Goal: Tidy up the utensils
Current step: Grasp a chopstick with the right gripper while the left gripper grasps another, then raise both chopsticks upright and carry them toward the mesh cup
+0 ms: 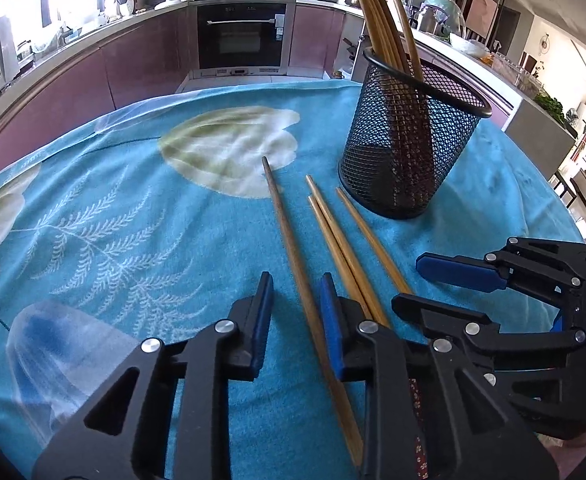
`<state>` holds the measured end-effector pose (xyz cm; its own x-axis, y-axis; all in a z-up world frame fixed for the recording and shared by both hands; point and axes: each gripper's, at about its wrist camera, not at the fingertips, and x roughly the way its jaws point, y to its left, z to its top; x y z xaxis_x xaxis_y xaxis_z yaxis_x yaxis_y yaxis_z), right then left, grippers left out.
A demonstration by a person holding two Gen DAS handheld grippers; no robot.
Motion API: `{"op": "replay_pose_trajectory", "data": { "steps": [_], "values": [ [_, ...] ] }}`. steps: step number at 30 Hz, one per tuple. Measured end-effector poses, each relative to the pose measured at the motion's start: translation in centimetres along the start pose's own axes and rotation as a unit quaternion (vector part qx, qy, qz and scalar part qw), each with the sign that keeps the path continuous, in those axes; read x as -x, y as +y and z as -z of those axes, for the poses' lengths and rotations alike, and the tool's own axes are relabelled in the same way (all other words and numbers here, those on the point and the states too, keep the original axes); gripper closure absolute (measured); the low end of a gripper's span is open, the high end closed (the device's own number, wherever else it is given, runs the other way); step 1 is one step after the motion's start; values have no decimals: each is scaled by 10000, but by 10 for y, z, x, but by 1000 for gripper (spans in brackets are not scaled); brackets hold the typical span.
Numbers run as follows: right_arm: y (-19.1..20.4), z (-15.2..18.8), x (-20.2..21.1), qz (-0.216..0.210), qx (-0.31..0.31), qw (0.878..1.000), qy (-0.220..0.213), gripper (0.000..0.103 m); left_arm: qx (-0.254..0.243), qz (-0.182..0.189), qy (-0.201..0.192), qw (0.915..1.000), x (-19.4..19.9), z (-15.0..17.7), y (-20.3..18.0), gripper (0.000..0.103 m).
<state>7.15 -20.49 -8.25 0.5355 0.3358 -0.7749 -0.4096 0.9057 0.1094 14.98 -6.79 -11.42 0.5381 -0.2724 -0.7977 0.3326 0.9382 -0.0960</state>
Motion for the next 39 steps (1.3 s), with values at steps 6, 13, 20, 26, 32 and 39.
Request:
{"op": "replay_pose_trajectory", "data": {
  "steps": [6, 13, 20, 26, 32, 39],
  "values": [
    [-3, -2, -2, -79, -97, 9999, 10, 91, 63, 51, -10, 10000, -1, 0, -1, 86],
    [-11, -2, -1, -327, -365, 9988, 23, 94, 314, 154, -34, 9994, -2, 2, 3, 93],
    [-16, 1, 3, -462, -513, 9976, -4, 97, 453, 171, -77, 9988, 4, 5, 7, 95],
    [-19, 3, 11, -553, -567, 9968, -79, 97, 461, 305, -177, 9983, 17, 10, 7, 95],
    [-21, 4, 21, -671, -570, 9959, -198, 97, 413, 377, -212, 9982, 25, 15, 6, 95],
    [-17, 1, 33, -736, -481, 9955, -367, 97, 402, 388, -293, 9980, 34, 19, 6, 95]
  ]
}}
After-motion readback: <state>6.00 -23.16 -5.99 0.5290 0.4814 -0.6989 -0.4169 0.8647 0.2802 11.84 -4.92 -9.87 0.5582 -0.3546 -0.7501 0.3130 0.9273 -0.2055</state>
